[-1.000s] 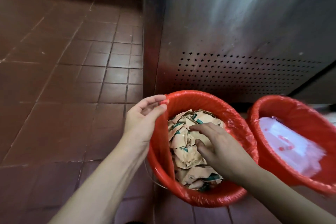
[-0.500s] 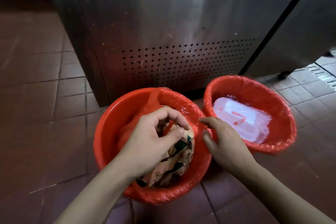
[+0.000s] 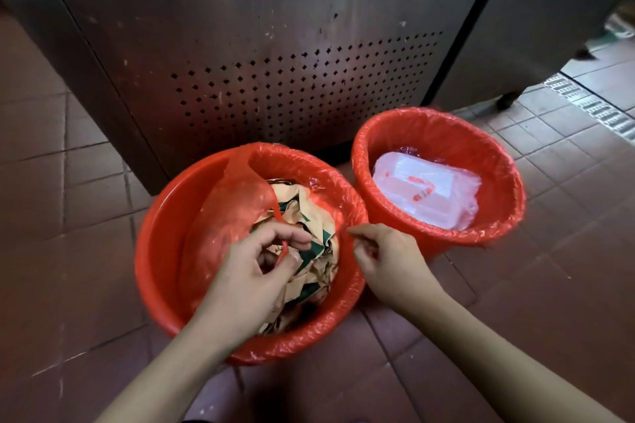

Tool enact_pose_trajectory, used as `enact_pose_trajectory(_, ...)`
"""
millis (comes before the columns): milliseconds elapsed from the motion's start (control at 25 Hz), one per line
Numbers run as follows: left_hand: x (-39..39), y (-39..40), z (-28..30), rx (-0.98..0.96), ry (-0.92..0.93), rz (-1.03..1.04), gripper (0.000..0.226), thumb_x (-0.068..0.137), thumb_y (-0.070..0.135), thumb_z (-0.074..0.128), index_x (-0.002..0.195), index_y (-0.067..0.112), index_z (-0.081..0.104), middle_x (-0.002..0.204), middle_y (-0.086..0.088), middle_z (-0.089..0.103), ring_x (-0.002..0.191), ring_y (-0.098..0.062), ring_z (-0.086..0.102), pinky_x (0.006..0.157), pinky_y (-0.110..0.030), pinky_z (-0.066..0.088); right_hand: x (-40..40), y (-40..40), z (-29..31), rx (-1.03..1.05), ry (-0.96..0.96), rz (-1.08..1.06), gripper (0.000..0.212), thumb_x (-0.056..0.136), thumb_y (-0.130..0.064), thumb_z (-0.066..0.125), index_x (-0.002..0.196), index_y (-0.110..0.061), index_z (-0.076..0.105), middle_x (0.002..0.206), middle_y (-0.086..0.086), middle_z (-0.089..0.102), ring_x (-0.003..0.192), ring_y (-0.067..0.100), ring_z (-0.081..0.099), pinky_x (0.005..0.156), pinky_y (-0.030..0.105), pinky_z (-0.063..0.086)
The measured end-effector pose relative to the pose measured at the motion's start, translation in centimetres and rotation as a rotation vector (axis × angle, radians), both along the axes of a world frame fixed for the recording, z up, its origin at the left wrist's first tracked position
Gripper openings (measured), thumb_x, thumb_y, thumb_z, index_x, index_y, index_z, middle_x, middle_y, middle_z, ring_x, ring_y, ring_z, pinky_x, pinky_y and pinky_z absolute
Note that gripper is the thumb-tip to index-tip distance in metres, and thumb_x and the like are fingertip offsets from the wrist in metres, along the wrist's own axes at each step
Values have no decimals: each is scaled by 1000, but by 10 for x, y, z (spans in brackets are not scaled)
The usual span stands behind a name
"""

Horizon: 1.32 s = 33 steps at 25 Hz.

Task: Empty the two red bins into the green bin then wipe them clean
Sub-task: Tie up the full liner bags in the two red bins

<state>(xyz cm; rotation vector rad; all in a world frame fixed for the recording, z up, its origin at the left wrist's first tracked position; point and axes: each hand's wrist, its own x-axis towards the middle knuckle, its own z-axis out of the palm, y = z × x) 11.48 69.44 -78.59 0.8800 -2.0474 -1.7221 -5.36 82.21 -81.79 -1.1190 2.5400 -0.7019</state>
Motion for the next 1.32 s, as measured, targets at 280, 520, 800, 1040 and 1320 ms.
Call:
enact_pose_trajectory(280, 12, -9, -3, -19, 13, 14, 29, 94, 2, 65, 98, 30, 74, 104, 16, 74, 75, -27, 63, 69, -27, 55, 5, 1, -6, -25, 59, -178, 34, 98, -18, 58, 131, -14, 64, 113, 2, 62, 105, 19, 60, 96, 34, 49)
enact_pose_trajectory(520, 8, -12, -4, -25, 50, 38, 31, 93, -5, 63, 98, 23, 74, 102, 11, 75, 76, -4, 67, 71, -17, 52, 25, -8, -20, -125, -94, -108, 18, 88, -16, 61, 100, -13, 73, 91, 4, 71, 83, 22, 69, 82, 44, 56)
enact_pose_trajectory(800, 30, -22, 0, -40, 23, 104, 27, 94, -2, 63, 100, 21, 75, 103, 8, 76, 69, -5, 63, 70, -18, 53, 2, -29, -51, -248, -479, -367, 24, 99, -15, 48, 114, -24, 64, 92, -5, 67, 91, 21, 69, 82, 36, 55)
enact_pose_trajectory(1040, 38, -24, 2, -53, -1, 132, 26, 94, -1, 64, 100, 22, 75, 101, 8, 76, 64, -8, 61, 64, -14, 51, 7, -61, -74, -181, -1003, -388, 32, 105, -31, 44, 132, -33, 60, 90, -7, 67, 76, 7, 54, 66, 24, 42)
enact_pose_trajectory(1320, 40, -26, 3, -70, -33, 145, 29, 94, -1, 63, 100, 25, 75, 102, 9, 75, 67, -9, 63, 72, -20, 54, 1, -69, -85, -371, -1237, -622, 14, 103, -12, 52, 102, -13, 65, 45, -11, 49, 39, 4, 38, 44, 17, 41)
